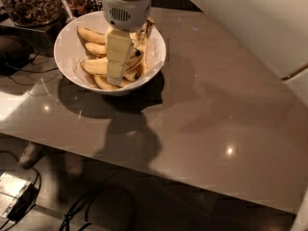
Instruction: Pick banana from white bowl
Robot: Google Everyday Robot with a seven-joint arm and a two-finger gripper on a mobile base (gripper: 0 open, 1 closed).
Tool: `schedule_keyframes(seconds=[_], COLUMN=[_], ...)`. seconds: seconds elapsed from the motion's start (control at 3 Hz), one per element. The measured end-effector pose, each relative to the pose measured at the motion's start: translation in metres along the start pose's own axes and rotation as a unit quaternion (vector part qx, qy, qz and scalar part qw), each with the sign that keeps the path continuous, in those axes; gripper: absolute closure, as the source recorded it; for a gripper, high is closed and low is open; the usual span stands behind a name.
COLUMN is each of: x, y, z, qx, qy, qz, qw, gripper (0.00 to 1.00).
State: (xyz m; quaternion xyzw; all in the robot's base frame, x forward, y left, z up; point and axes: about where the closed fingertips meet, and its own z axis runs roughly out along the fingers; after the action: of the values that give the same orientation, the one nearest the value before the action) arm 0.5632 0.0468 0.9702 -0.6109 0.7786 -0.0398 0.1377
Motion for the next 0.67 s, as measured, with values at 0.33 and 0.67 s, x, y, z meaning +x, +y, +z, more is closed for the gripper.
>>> schedule_keyframes(seconds=[0.33,0.67], x=[-0.0065,-0.0097], y=[-0.0011,-0.0077], z=[0.0000,0.0043], qx=[0.005,-0.003], qy=[-0.009,-0.014], qz=[-0.003,0.020], qw=[0.9999,0.9997], gripper=[0.00,0.00])
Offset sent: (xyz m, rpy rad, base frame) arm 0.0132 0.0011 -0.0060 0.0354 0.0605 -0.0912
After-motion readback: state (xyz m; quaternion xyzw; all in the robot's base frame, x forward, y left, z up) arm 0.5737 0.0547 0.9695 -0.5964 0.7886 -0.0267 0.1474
